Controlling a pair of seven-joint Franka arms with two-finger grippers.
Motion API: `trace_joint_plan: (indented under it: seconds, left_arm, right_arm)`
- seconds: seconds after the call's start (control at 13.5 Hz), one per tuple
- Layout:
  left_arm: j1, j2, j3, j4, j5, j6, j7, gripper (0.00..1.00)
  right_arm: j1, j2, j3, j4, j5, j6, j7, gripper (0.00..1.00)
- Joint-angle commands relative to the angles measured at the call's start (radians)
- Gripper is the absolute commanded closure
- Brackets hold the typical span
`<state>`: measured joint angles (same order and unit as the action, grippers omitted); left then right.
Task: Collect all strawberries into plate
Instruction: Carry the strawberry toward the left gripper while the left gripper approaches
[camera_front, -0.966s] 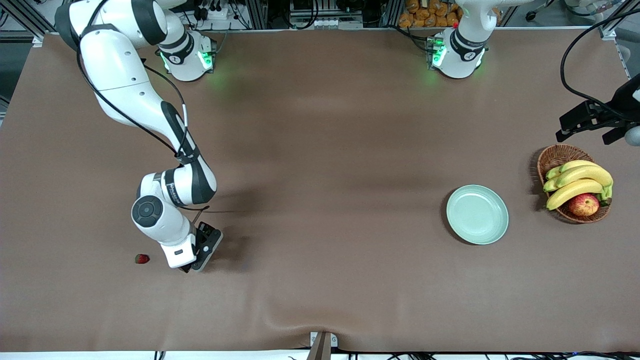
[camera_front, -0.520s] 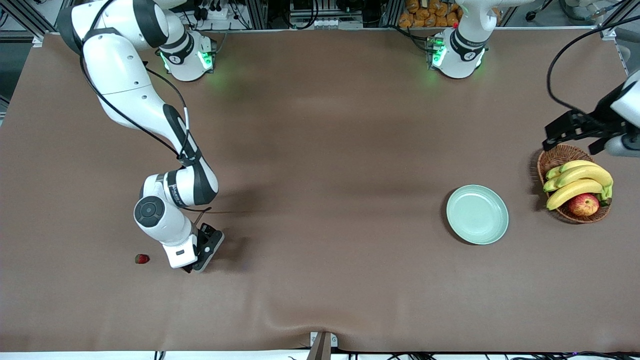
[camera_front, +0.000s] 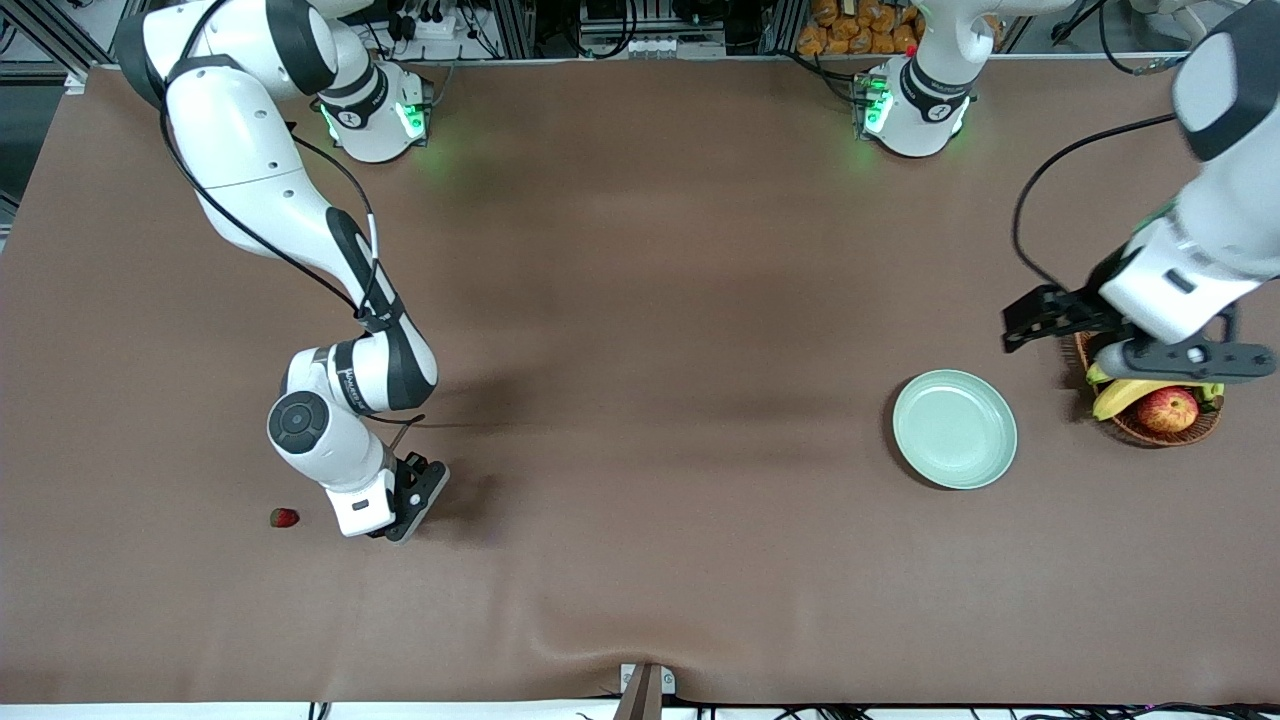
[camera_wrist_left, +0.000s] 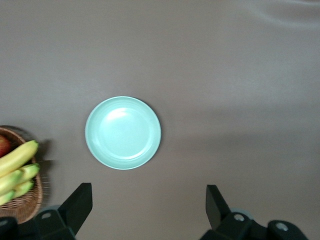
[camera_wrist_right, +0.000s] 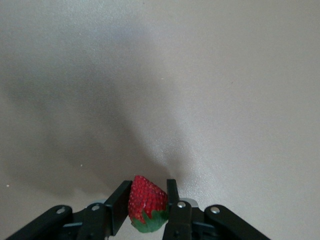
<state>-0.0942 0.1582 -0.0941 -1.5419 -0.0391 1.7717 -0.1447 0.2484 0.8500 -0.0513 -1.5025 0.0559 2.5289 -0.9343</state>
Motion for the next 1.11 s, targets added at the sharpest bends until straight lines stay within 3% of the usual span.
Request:
trace_joint_plan:
  seconds: [0.0,0.3,0.59,1.04]
  left_arm:
    - [-0.074,0.029,0.004,0.013,0.04,0.028,-0.105,0.0]
    - [-0.148,0.087,0.004,0.013,0.074,0.067,-0.225,0.0]
    - [-0.203,0.148,0.004,0.013,0.139,0.115,-0.348,0.0]
    - [-0.214,0.193,0.004,0.008,0.15,0.178,-0.392,0.0]
  right_arm:
    - [0.002,-0.022,0.001,0.001,0.022,-0.002,-0.034,1.0]
    - [0.006,-0.068,0.056,0.007,0.042,-0.062,0.014,1.0]
    - [0.021,-0.091,0.16,0.011,0.042,-0.11,0.245,1.0]
    - [0.195,-0.082,0.16,0.041,0.035,-0.101,0.615,1.0]
